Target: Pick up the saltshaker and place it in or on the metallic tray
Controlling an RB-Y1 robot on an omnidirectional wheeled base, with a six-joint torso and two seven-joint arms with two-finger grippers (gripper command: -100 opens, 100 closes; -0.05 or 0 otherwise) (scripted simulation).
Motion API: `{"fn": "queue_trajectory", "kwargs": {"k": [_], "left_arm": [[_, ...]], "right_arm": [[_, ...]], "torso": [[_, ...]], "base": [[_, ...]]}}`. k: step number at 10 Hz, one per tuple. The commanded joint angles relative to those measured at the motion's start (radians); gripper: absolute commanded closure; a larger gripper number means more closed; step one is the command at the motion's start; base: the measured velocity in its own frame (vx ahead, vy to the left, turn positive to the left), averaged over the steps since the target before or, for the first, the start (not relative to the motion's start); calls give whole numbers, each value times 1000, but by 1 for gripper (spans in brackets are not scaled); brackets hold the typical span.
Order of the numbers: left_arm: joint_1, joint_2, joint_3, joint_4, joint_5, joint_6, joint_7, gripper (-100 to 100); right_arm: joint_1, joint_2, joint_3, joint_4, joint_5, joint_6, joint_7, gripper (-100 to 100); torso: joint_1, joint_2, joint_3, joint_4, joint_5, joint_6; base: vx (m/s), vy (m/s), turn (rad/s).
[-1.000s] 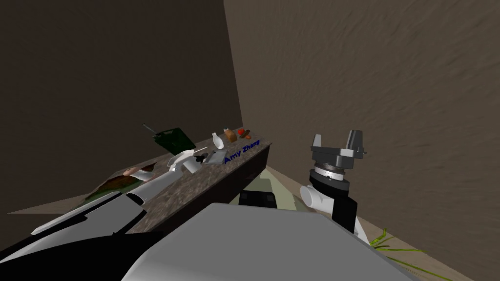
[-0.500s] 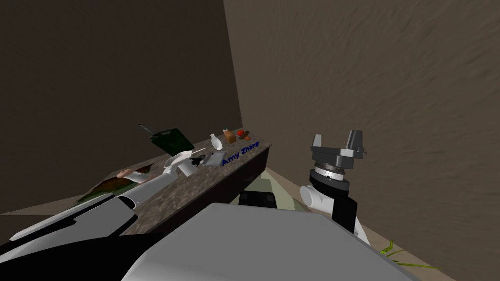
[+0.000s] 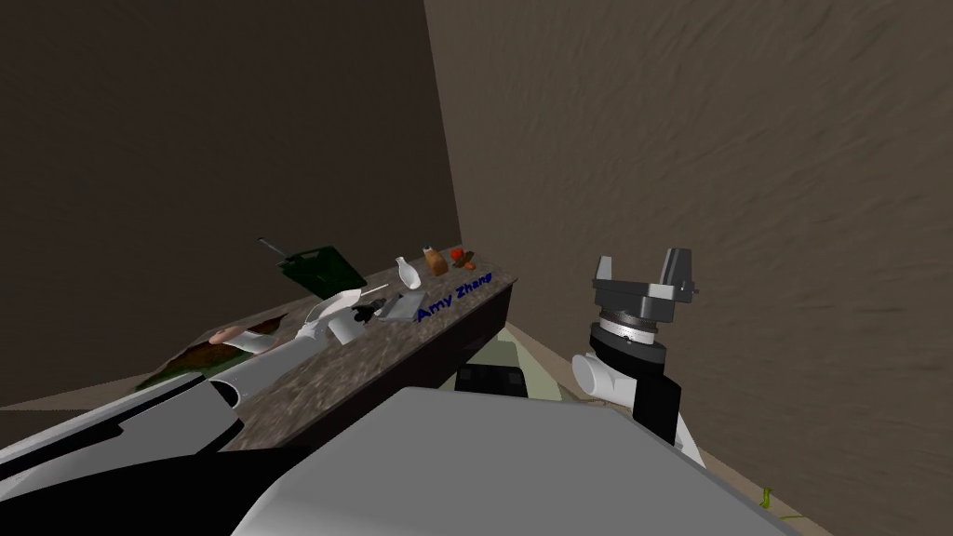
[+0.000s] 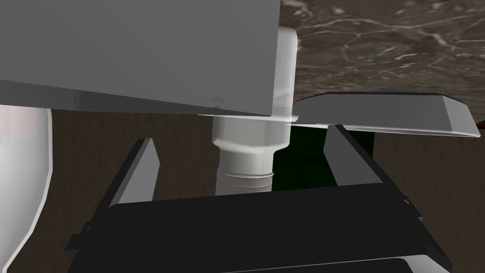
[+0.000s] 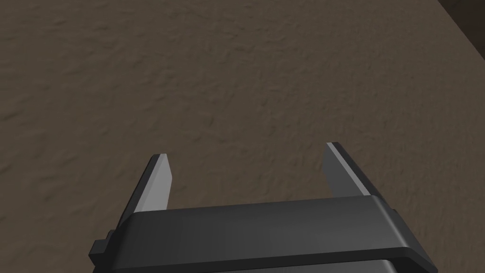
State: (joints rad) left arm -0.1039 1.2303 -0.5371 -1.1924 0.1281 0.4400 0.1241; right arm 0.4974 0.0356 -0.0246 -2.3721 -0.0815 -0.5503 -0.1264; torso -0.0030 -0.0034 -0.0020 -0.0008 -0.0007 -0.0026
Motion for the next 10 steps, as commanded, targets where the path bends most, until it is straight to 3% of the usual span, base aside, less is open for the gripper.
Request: {"fn": "queue_trajectory", "kwargs": {"k": [1, 2, 3, 7, 8, 9, 10], "left_arm": [[16, 25, -14, 23, 4, -50, 23, -100], [9, 12, -8, 14, -1, -26, 14, -100], [10, 13, -9, 16, -1, -32, 17, 100], [9, 13, -9, 15, -1, -32, 17, 100], [9, 13, -9, 15, -1, -32, 17, 0], [-1, 3, 2, -7, 6, 5, -3, 100], [-9, -9, 10, -23, 8, 34, -16, 100]], "right_arm": [[0, 0, 0, 0, 0, 0, 0, 0], [0, 0, 0, 0, 0, 0, 0, 0], [0, 0, 0, 0, 0, 0, 0, 0], [0, 0, 0, 0, 0, 0, 0, 0], [0, 0, 0, 0, 0, 0, 0, 0], [0, 0, 0, 0, 0, 0, 0, 0], [0, 0, 0, 0, 0, 0, 0, 0]], "torso": [[0, 0, 0, 0, 0, 0], [-1, 1, 0, 0, 0, 1], [1, 2, 1, 1, 0, 1], [3, 4, 2, 1, 1, 0], [4, 4, 2, 1, 1, 0], [4, 4, 2, 1, 1, 0], [5, 5, 3, 1, 1, 2]], "base": [[53, -67, 35], [24, -32, 10], [4, -6, 0], [0, 0, 0], [0, 0, 0], [-32, 40, -62], [-68, 77, -76]]}}
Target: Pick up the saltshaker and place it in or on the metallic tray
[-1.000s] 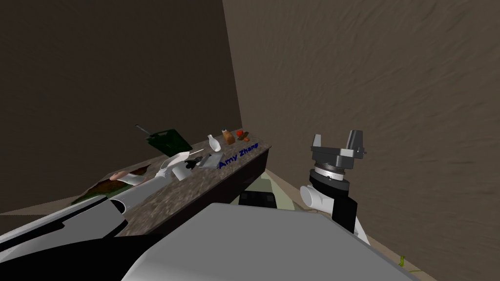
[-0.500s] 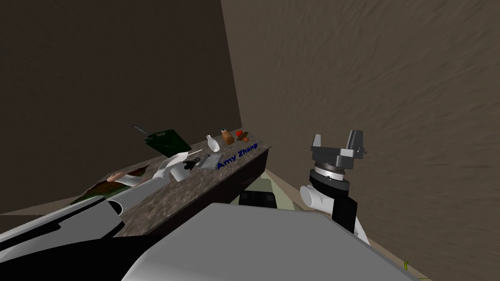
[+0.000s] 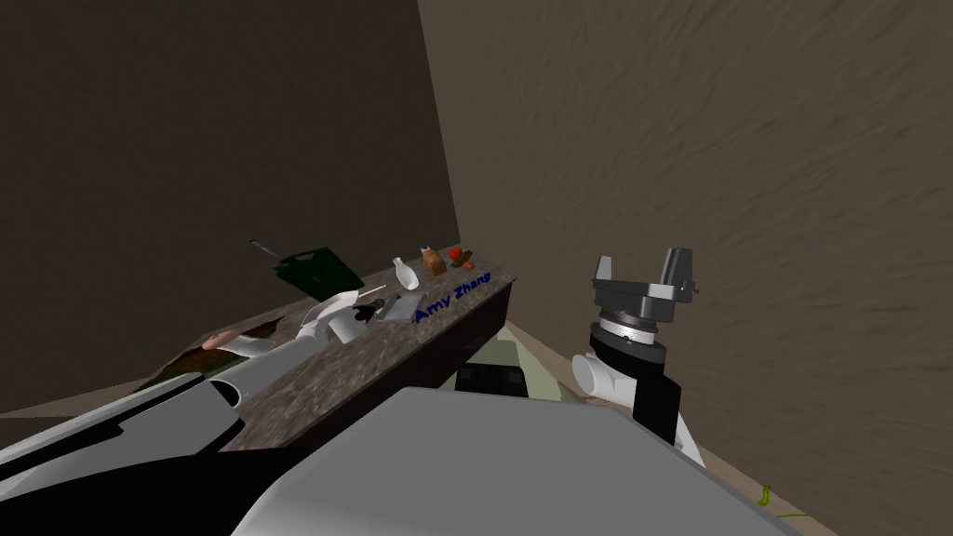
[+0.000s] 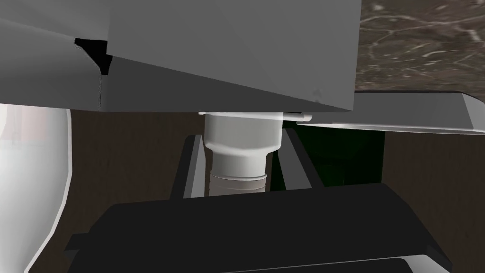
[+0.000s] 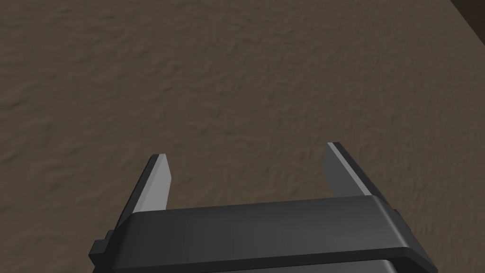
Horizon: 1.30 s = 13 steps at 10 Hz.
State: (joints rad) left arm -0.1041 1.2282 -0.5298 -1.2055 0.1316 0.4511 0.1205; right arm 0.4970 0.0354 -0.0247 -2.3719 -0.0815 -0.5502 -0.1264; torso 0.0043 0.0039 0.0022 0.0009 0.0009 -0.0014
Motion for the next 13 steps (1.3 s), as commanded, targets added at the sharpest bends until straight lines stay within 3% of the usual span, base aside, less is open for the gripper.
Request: {"fn": "queue_trajectory", "kwargs": {"k": [1, 8, 9, 10, 11, 13], "left_arm": [[-17, -17, 11, -25, 6, 50, -25, 100], [-67, -84, 58, -116, 14, 222, -103, 100], [-67, -77, 52, -108, 17, 204, -96, 100], [-68, -79, 53, -110, 16, 211, -99, 0], [-52, -61, 67, -122, 30, 243, -90, 100], [-35, -39, 83, -140, 47, 281, -79, 100]], "right_arm": [[0, 0, 0, 0, 0, 0, 0, 0], [0, 0, 0, 0, 0, 0, 0, 0], [0, 0, 0, 0, 0, 0, 0, 0], [0, 0, 0, 0, 0, 0, 0, 0], [0, 0, 0, 0, 0, 0, 0, 0], [0, 0, 0, 0, 0, 0, 0, 0]], "torso": [[0, 0, 0, 0, 0, 0], [-1, 2, 1, 1, -1, -1], [0, 3, 2, 1, 0, -1], [-2, 1, 1, 0, 0, -2], [-3, -1, 0, 0, -1, -2], [-10, -4, -2, -1, -2, -2]], "base": [[-101, 80, -32], [-73, 51, -18], [-40, 27, -19], [-7, 5, 4], [17, -52, -17], [40, -103, -7]]}}
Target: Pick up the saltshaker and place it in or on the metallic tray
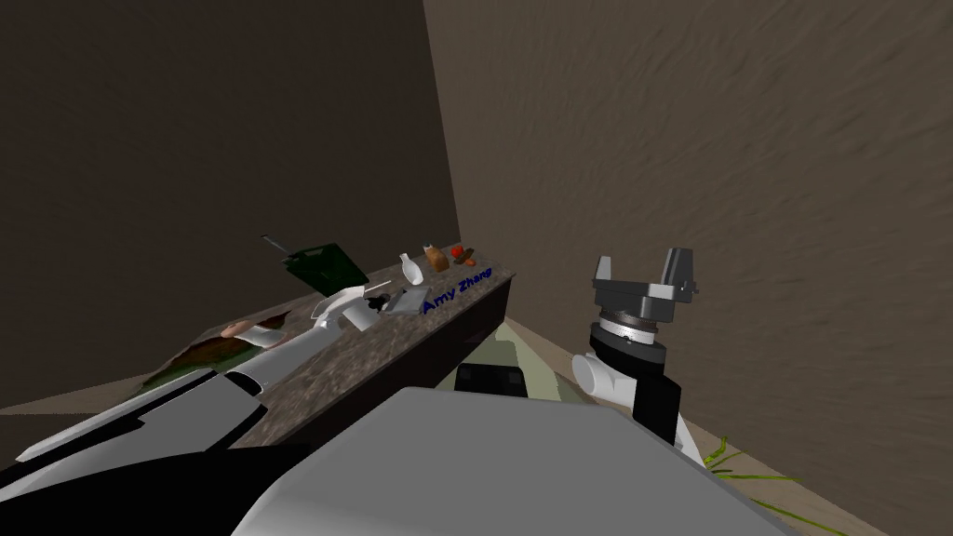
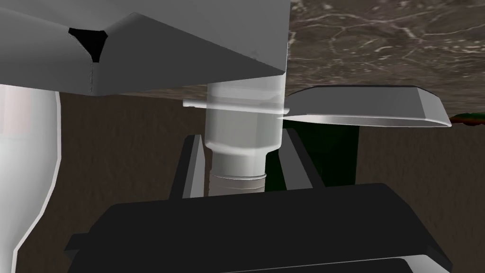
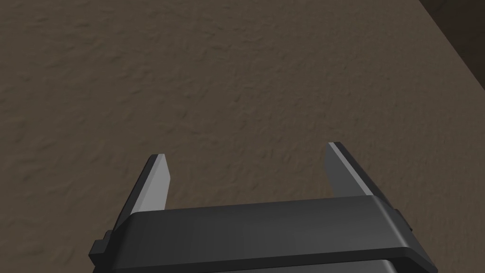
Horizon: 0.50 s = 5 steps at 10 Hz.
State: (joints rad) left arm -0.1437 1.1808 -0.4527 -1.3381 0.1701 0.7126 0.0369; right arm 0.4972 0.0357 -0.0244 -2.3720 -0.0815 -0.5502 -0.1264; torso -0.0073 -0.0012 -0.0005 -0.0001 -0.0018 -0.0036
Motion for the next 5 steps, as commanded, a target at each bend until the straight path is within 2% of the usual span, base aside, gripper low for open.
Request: {"fn": "queue_trajectory", "kwargs": {"k": [1, 5], "left_arm": [[11, 17, 12, -14, 15, 34, 9, 100], [46, 72, 45, -60, 61, 122, 33, 100]], "right_arm": [[0, 0, 0, 0, 0, 0, 0, 0], [0, 0, 0, 0, 0, 0, 0, 0]], "torso": [[0, 0, 0, 0, 0, 0], [-1, -2, -1, -1, 0, -1]], "base": [[53, -114, -3], [57, -111, -9]]}}
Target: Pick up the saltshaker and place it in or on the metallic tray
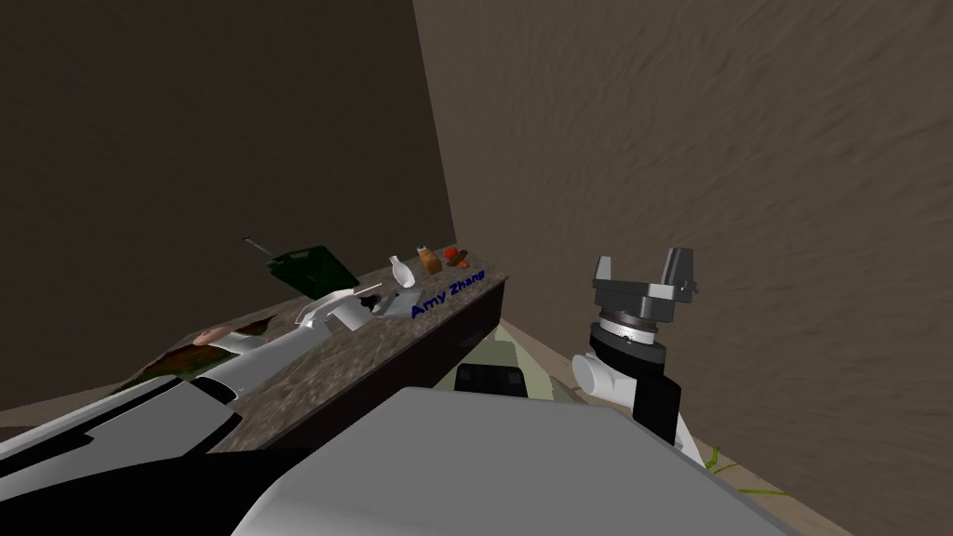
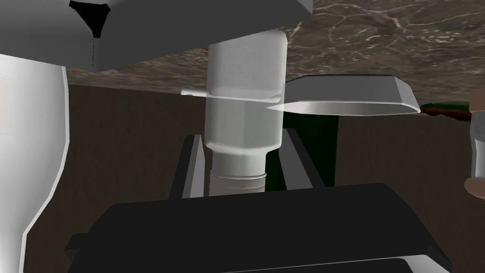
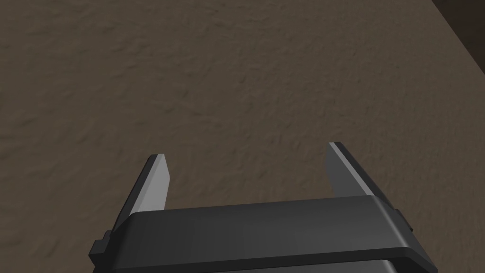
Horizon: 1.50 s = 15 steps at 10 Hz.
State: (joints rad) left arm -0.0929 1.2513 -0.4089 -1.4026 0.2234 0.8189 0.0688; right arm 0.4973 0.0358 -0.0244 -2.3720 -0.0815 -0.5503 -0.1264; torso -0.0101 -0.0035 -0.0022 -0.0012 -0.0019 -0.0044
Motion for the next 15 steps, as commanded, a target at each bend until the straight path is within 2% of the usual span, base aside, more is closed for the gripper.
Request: {"fn": "queue_trajectory", "kwargs": {"k": [1, 3, 5, 9, 12, 13, 14, 15], "left_arm": [[0, 10, 5, -3, 15, 28, 4, 100], [9, 42, 14, -30, 42, 64, 13, 100], [1, 75, 5, -68, 70, 86, 17, 100], [-72, 135, -71, -172, 118, 95, 13, 100], [-126, 160, -126, -232, 138, 90, 8, 100], [-137, 164, -137, -243, 141, 88, 7, 100], [-118, 172, -125, -243, 142, 88, 14, 100], [-119, 173, -126, -246, 143, 88, 14, -100]], "right_arm": [[0, 0, 0, 0, 0, 0, 0, 0], [0, 0, 0, 0, 0, 0, 0, 0], [0, 0, 0, 0, 0, 0, 0, 0], [0, 0, 0, 0, 0, 0, 0, 0], [0, 0, 0, 0, 0, 0, 0, 0], [0, 0, 0, 0, 0, 0, 0, 0], [0, 0, 0, 0, 0, 0, 0, 0], [0, 0, 0, 0, 0, 0, 0, 0]], "torso": [[0, 0, 0, 0, 0, 0], [2, 2, 1, 0, 0, 1], [2, 2, 1, 0, 1, 1], [6, 3, 2, 1, 2, 3], [8, 5, 3, 1, 3, 3], [9, 5, 3, 1, 3, 3], [9, 5, 3, 1, 3, 4], [9, 5, 3, 1, 3, 3]], "base": [[42, -110, 3], [22, -84, -12], [33, -73, 5], [5, -20, 26], [-17, 12, 35], [-14, 14, 21], [-5, 5, -2], [0, 0, 0]]}}
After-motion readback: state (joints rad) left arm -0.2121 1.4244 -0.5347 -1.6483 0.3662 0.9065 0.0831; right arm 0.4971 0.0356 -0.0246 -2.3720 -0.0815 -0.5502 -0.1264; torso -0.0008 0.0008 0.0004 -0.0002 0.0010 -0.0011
